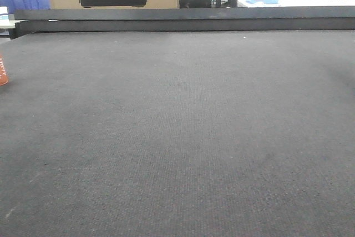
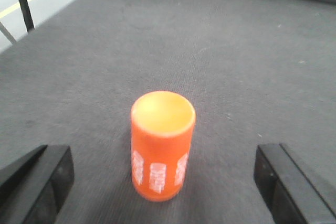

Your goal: Place cylindrical capacitor in blue bin on shelf

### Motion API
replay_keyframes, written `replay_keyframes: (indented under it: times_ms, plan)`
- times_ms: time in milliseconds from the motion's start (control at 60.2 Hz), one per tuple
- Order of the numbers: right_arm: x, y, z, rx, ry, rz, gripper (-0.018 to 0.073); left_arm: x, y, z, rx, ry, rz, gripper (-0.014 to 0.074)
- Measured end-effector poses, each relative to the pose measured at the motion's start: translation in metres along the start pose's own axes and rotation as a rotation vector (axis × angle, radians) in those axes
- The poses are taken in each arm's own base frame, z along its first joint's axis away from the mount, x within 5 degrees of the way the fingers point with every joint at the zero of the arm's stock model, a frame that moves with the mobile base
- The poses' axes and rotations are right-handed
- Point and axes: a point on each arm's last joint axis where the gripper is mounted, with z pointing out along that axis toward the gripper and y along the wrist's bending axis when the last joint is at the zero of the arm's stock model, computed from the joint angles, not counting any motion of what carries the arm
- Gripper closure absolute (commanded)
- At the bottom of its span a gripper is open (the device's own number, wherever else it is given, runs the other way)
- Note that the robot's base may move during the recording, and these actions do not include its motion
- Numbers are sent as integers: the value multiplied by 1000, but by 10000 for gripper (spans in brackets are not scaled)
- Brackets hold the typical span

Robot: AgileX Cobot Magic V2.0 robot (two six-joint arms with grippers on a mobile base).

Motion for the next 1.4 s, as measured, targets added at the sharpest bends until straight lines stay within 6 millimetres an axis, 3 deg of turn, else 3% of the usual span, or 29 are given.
replay_keyframes:
  times_ms: [299,598,681,748,964,1014,1197,1313,1396]
  plan:
    - [0,0,0,0,2,0,669,13,0,50,-4,35,1,-3]
    - [1,0,0,0,6,0,669,35,2,72,-15,67,-9,9]
    - [1,0,0,0,6,0,669,34,3,73,-15,45,-10,72]
    - [1,0,0,0,6,0,669,32,2,73,-14,22,-10,171]
    - [1,0,0,0,6,0,669,28,2,73,-14,-19,-13,633]
    - [1,0,0,-1,8,0,669,28,2,73,-14,-19,-13,706]
    - [7,1,0,-8,98,0,669,21,2,68,-15,17,-16,707]
    - [5,2,1,-19,188,1,669,-1,-4,50,0,40,-14,707]
    - [0,4,2,-29,244,2,669,-29,-13,29,27,24,3,707]
